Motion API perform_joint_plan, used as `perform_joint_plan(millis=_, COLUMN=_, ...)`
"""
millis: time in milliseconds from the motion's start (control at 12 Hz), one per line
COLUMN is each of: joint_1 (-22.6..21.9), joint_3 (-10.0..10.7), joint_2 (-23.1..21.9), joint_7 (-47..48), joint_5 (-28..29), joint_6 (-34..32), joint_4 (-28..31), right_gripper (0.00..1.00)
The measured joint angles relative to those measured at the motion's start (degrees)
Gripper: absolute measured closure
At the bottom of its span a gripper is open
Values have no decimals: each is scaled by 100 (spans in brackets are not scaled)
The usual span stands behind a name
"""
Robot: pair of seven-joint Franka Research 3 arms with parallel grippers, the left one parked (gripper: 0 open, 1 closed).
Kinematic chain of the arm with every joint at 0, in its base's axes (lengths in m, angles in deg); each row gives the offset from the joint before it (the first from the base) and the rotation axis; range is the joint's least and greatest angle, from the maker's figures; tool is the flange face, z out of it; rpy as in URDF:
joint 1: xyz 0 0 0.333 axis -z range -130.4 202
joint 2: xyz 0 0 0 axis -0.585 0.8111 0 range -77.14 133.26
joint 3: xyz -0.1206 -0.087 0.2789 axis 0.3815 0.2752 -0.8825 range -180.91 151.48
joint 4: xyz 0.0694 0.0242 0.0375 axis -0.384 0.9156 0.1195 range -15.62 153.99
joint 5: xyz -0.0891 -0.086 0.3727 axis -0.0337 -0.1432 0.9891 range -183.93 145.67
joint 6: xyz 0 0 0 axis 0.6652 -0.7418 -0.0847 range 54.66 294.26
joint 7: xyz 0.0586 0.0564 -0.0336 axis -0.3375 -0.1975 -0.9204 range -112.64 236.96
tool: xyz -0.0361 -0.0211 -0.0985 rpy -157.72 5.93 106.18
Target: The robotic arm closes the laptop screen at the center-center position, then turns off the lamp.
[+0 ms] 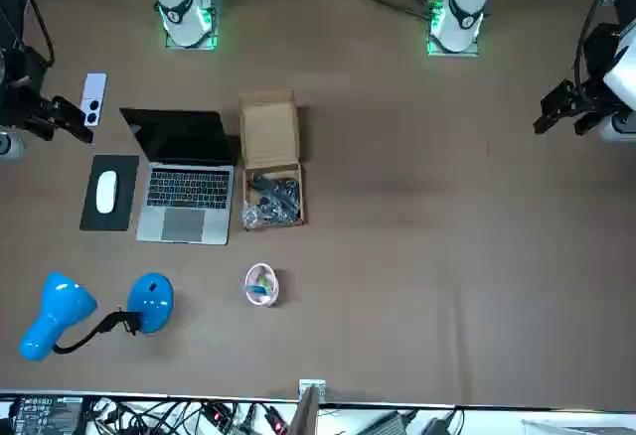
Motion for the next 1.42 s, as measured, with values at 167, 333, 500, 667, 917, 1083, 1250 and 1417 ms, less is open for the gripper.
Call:
perform_joint_plan(millis=167, joint_1=0, joint_3=0, joint_2=-5, joint_7=0, joint_5=0, joint_6=0, joint_4=-5, right_gripper=0)
perform_joint_plan(millis=333, joint_1=0, joint_3=-1, joint_2=-11, joint_7=0, joint_5=0, joint_6=1, joint_4=-12, right_gripper=0)
perform_joint_plan(millis=500, joint_1=0, joint_3=-1, joint_2=-9, joint_7=0, joint_5=0, joint_6=0, joint_4=-11, right_gripper=0)
perform_joint_plan(millis=667, joint_1=0, joint_3=-1, joint_2=-9, joint_7=0, joint_5=0, joint_6=0, joint_4=-11, right_gripper=0)
perform_joint_plan(millis=917, joint_1=0, joint_3=-1, joint_2=-9, joint_7=0, joint_5=0, joint_6=0, joint_4=-11, right_gripper=0)
perform_joint_plan(millis=1083, joint_1=0, joint_3=-1, joint_2=-10, joint_7=-4, joint_5=0, joint_6=0, joint_4=-12, right_gripper=0)
perform_joint_plan(millis=1250, joint_1=0, joint_3=-1, joint_2=-15, joint_7=-17, joint_5=0, joint_6=1, joint_4=-15, right_gripper=0)
perform_joint_plan(millis=1417, joint_1=0, joint_3=-1, joint_2=-22, joint_7=-20, joint_5=0, joint_6=0, joint_4=-18, right_gripper=0)
